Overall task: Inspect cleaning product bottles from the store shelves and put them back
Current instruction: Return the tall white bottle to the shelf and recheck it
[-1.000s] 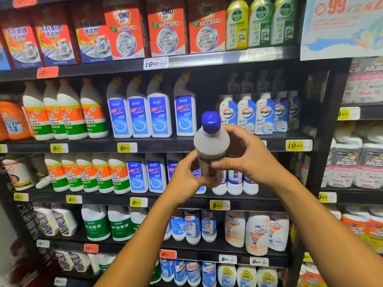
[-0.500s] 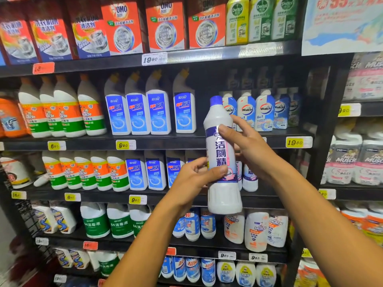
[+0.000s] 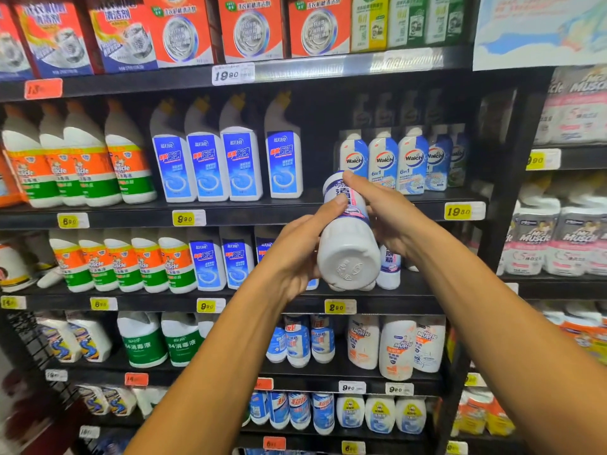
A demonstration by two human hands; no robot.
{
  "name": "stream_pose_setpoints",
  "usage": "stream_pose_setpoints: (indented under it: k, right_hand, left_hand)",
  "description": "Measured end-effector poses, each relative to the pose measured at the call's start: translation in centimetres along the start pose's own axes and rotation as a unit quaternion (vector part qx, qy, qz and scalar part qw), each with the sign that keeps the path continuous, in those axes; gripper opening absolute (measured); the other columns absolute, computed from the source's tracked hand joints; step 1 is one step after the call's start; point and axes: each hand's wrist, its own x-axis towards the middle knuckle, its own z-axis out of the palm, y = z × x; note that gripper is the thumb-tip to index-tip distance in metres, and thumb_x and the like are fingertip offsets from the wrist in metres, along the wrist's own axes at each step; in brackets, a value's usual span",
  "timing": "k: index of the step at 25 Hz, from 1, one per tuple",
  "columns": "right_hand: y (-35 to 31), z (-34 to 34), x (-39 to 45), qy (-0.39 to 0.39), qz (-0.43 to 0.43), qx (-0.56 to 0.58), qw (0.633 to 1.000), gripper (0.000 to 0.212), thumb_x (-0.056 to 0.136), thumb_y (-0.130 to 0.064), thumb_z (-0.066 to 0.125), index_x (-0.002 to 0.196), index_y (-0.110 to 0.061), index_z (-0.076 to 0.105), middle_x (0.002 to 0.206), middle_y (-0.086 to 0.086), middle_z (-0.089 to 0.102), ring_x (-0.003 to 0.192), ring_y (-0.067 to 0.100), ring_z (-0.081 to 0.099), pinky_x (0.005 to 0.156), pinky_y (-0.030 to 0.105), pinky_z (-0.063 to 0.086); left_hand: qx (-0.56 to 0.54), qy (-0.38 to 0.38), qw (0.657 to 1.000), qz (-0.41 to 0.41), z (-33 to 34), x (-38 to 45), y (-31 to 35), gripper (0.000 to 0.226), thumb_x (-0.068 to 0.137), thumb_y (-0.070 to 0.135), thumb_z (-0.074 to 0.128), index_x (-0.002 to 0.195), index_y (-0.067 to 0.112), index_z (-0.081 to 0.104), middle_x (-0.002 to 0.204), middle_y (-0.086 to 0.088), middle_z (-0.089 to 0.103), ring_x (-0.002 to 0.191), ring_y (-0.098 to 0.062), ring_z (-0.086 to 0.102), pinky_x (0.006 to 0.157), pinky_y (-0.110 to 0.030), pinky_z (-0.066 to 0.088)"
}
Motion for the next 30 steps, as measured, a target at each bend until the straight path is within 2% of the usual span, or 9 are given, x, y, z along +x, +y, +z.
stream_pose_setpoints:
  k: [6, 10, 12, 14, 15, 18, 21, 25, 30]
  right_hand:
    - [0.4, -0.2, 0.3, 0.006, 0.004, 0.003, 1.0, 0.041, 0.082, -0.049, 0.075, 0.105, -0.015, 0.073, 0.102, 0.014, 0.076, 0.095, 0.029, 0.074, 0.085, 0.048, 0.06]
    - [0.5, -0.3, 0.3, -0.002, -0.001, -0.001, 1.0, 0.041, 0.083, -0.048, 0.074, 0.108, -0.016, 0.071, 0.099, 0.012, 0.077, 0.094, 0.029, 0.074, 0.084, 0.049, 0.06]
    - [0.4, -0.5, 0.3, -0.012, -0.028, -0.005, 1.0, 0.038, 0.086, -0.045, 0.071, 0.112, -0.018, 0.069, 0.101, 0.011, 0.077, 0.096, 0.03, 0.073, 0.084, 0.048, 0.06]
    - [0.4, -0.8, 0.1, -0.024, -0.074, -0.017, 0.997, 0.034, 0.089, -0.041, 0.069, 0.118, -0.025, 0.066, 0.103, 0.007, 0.076, 0.093, 0.027, 0.074, 0.077, 0.043, 0.062]
    - [0.4, -0.9, -0.1, -0.03, -0.098, -0.028, 0.994, 0.035, 0.089, -0.039, 0.069, 0.123, -0.029, 0.064, 0.103, 0.004, 0.076, 0.09, 0.024, 0.074, 0.071, 0.037, 0.061]
    - [0.6, -1.1, -0.7, -0.039, -0.152, -0.044, 0.987, 0.043, 0.091, -0.034, 0.067, 0.134, -0.034, 0.057, 0.101, -0.003, 0.077, 0.088, 0.018, 0.075, 0.065, 0.024, 0.057]
    - [0.8, -1.2, -0.8, -0.048, -0.171, -0.043, 0.983, 0.048, 0.093, -0.031, 0.065, 0.139, -0.034, 0.052, 0.1, -0.002, 0.077, 0.089, 0.018, 0.075, 0.066, 0.023, 0.057]
    - [0.7, -1.6, -0.7, -0.073, -0.157, -0.043, 0.984, 0.058, 0.092, -0.03, 0.067, 0.145, -0.032, 0.043, 0.105, 0.001, 0.076, 0.094, 0.017, 0.073, 0.071, 0.026, 0.057]
    - [0.6, -1.8, -1.4, -0.143, -0.166, -0.051, 0.974, 0.034, 0.084, -0.021, 0.07, 0.117, -0.018, 0.065, 0.106, 0.001, 0.074, 0.099, 0.017, 0.07, 0.08, 0.03, 0.057]
  left_hand:
    - [-0.006, -0.001, 1.0, -0.002, -0.2, 0.4, -0.4, 0.067, 0.073, 0.051, 0.075, 0.122, 0.006, 0.064, 0.113, -0.02, 0.071, 0.114, -0.04, 0.063, 0.099, -0.059, 0.048]
    - [0.018, -0.007, 1.0, 0.003, -0.5, 0.4, -0.6, 0.063, 0.075, 0.05, 0.077, 0.119, 0.007, 0.065, 0.11, -0.017, 0.073, 0.107, -0.037, 0.068, 0.094, -0.054, 0.053]
    - [0.061, -0.007, 0.998, 0.016, -0.9, 0.5, -1.1, 0.058, 0.073, 0.049, 0.077, 0.116, 0.011, 0.065, 0.103, -0.008, 0.076, 0.092, -0.026, 0.073, 0.077, -0.041, 0.061]
    - [0.109, -0.018, 0.993, 0.034, -1.5, 0.6, -1.7, 0.045, 0.078, 0.041, 0.078, 0.112, 0.015, 0.066, 0.095, -0.002, 0.074, 0.073, -0.014, 0.071, 0.056, -0.026, 0.055]
    - [0.121, -0.026, 0.992, 0.036, -1.8, 0.6, -2.0, 0.04, 0.08, 0.035, 0.078, 0.113, 0.016, 0.066, 0.095, -0.001, 0.075, 0.071, -0.012, 0.07, 0.055, -0.024, 0.053]
    - [0.117, -0.047, 0.991, 0.04, -2.3, 0.8, -2.6, 0.038, 0.081, 0.025, 0.076, 0.115, 0.013, 0.066, 0.093, -0.003, 0.077, 0.074, -0.013, 0.072, 0.06, -0.023, 0.054]
    - [0.109, -0.065, 0.991, 0.053, -2.6, 1.1, -2.9, 0.033, 0.081, 0.02, 0.078, 0.111, 0.013, 0.067, 0.093, -0.004, 0.077, 0.076, -0.014, 0.072, 0.061, -0.024, 0.055]
    - [0.115, -0.076, 0.988, 0.073, -3.2, 1.6, -3.3, 0.043, 0.074, 0.022, 0.08, 0.114, 0.014, 0.067, 0.104, -0.005, 0.076, 0.09, -0.017, 0.073, 0.069, -0.027, 0.057]
    - [0.112, -0.083, 0.982, 0.13, -3.9, 2.6, -4.6, 0.049, 0.07, 0.008, 0.083, 0.116, 0.013, 0.067, 0.112, -0.005, 0.074, 0.102, -0.02, 0.071, 0.08, -0.025, 0.056]
